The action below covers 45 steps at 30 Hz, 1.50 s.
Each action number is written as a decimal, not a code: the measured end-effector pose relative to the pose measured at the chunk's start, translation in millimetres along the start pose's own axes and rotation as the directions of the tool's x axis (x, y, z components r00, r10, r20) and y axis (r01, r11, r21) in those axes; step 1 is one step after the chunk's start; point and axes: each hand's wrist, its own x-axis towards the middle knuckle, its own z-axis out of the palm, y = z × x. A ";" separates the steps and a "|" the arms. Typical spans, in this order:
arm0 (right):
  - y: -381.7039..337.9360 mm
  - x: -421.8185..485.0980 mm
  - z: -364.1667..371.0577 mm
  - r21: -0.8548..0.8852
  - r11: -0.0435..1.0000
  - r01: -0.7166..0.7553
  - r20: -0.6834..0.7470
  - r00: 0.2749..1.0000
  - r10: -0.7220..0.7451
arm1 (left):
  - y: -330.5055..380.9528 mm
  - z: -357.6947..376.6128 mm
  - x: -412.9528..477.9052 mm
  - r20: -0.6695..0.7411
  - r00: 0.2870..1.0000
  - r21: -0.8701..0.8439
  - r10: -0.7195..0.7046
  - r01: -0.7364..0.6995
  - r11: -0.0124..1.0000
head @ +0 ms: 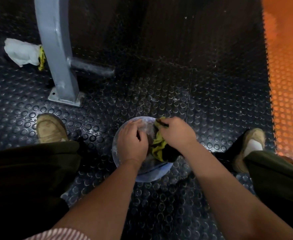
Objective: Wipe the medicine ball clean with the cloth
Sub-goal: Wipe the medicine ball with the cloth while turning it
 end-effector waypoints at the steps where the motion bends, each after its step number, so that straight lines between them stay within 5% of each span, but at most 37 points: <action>1: -2.9 2.9 0.4 -0.014 1.000 0.014 0.047 0.999 -0.013 | -1.8 0.0 -1.2 -0.007 1.000 -0.007 0.004 -0.004 1.000; 7: 3.3 -55.0 21.0 -0.010 0.994 0.112 0.007 0.994 -0.112 | -8.5 1.3 -8.5 -0.059 0.998 -0.056 -0.011 0.008 0.998; 14: 3.0 -62.4 2.2 -0.040 0.999 0.024 0.147 0.989 -0.018 | -7.3 1.6 -9.3 -0.053 0.998 -0.056 -0.020 0.017 0.998; 20: 2.1 -15.0 10.9 -0.028 0.999 -0.022 -0.026 0.999 0.021 | 3.5 2.1 5.9 -0.020 0.990 -0.073 -0.143 0.141 0.987; 25: 7.0 -59.4 43.4 -0.099 0.993 0.068 -0.187 0.979 -0.086 | 8.6 7.5 28.0 -0.003 0.974 -0.123 -0.227 0.225 0.967; 37: -6.6 -14.0 13.7 -0.081 0.996 0.024 -0.060 0.998 -0.029 | 8.3 5.5 18.0 -0.056 0.975 -0.090 -0.216 0.211 0.973; 40: -3.0 -43.3 31.2 -0.046 0.998 0.037 -0.140 0.989 -0.043 | 12.8 5.0 23.2 -0.046 0.969 -0.088 -0.242 0.237 0.968; 45: 0.2 -77.0 41.9 -0.103 0.993 0.063 -0.076 0.995 -0.071 | 13.5 9.6 24.7 -0.044 0.979 -0.071 -0.200 0.197 0.978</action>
